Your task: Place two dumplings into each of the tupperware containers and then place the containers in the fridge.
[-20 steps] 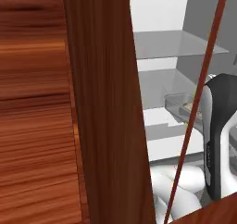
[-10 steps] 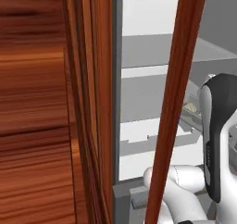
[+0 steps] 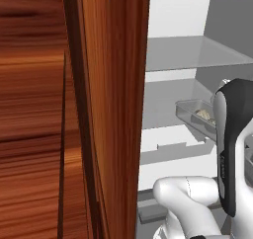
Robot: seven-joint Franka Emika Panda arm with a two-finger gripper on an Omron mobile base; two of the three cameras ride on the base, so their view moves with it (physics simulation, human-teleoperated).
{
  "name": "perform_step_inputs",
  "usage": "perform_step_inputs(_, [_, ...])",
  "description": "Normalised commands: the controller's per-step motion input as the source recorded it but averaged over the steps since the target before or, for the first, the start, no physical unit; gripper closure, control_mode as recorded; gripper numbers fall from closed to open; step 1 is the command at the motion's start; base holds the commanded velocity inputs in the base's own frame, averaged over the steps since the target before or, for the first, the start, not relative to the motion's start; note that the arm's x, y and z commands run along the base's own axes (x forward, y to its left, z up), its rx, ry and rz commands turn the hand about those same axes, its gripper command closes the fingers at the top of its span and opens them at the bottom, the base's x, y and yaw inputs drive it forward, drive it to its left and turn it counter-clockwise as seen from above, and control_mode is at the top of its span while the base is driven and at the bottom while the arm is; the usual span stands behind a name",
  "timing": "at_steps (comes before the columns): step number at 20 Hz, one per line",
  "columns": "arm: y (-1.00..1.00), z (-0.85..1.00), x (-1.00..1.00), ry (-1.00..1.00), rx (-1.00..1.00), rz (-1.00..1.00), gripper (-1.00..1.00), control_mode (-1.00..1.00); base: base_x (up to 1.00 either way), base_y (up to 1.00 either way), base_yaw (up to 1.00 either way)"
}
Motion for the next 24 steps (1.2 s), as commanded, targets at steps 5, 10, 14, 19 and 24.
perform_step_inputs(5, [0.0, 0.0, 0.0, 0.0, 0.0, 0.0, 1.0, 1.0, 0.05, -0.08, 0.0])
perform_step_inputs(10, [0.0, 0.0, 0.0, 0.0, 0.0, 0.0, 1.0, 1.0, 0.0, 0.0, 0.0])
perform_step_inputs(14, [0.0, 0.0, 0.0, 0.0, 0.0, 0.0, 1.0, 1.0, 0.0, 0.0, 0.0])
perform_step_inputs(19, [0.0, 0.0, 0.0, 0.0, 0.0, 0.0, 1.0, -1.0, 0.0, 0.0, 0.0])
perform_step_inputs(24, [0.0, 0.0, 0.0, 0.0, 0.0, 0.0, 1.0, -1.0, 0.0, 0.0, 0.0])
